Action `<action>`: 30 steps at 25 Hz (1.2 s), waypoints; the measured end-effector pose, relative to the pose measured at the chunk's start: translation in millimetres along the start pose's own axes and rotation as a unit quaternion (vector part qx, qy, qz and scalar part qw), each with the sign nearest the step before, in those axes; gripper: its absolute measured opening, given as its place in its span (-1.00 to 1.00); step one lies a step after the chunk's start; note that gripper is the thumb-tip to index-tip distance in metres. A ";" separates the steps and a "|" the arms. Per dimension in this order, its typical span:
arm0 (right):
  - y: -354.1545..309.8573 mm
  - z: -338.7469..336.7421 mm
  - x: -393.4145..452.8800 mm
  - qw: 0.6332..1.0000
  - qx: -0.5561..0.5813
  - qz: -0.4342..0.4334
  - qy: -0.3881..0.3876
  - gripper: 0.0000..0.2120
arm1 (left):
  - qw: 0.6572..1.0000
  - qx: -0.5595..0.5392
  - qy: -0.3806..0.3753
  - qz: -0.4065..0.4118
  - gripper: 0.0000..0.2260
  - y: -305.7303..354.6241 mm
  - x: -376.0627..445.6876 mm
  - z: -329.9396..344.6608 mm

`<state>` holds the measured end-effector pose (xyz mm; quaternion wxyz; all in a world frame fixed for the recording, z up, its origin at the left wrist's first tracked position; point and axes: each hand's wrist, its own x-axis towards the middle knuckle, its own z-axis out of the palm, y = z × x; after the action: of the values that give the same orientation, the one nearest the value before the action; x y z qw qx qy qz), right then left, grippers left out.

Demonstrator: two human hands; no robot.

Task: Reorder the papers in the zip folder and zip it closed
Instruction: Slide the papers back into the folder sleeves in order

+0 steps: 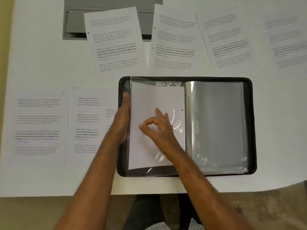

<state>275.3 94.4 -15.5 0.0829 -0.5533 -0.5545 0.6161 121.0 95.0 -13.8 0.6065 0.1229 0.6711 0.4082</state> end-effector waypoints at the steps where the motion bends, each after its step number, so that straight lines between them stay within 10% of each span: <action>1: 6.4 9.4 3.7 0.999 -0.036 -0.009 0.015 -0.89 | 0.998 0.056 0.018 0.011 -0.59 -2.0 2.4 -6.3; 10: 52.4 -10.4 -7.8 0.956 -0.131 -0.131 0.228 -0.59 | 0.819 0.469 0.261 0.202 -0.75 -40.0 10.7 0.7; 19: 142.9 -93.7 -52.3 0.892 -0.232 0.114 0.370 -0.08 | 0.729 0.573 -0.025 0.374 -0.44 -84.4 2.8 99.3; 24: 136.8 -104.3 -52.3 0.893 -0.217 0.202 0.339 0.17 | 0.650 0.667 0.006 0.365 -0.35 -112.8 19.9 98.3; 30: 130.5 -118.6 -53.5 0.899 -0.184 0.239 0.318 0.32 | 0.651 0.658 0.025 0.378 -0.43 -115.3 19.5 103.6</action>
<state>453.8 77.8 -58.1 0.0020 -0.8410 -0.4532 0.2956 249.2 75.7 -100.9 0.1429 0.7224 0.6742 0.0559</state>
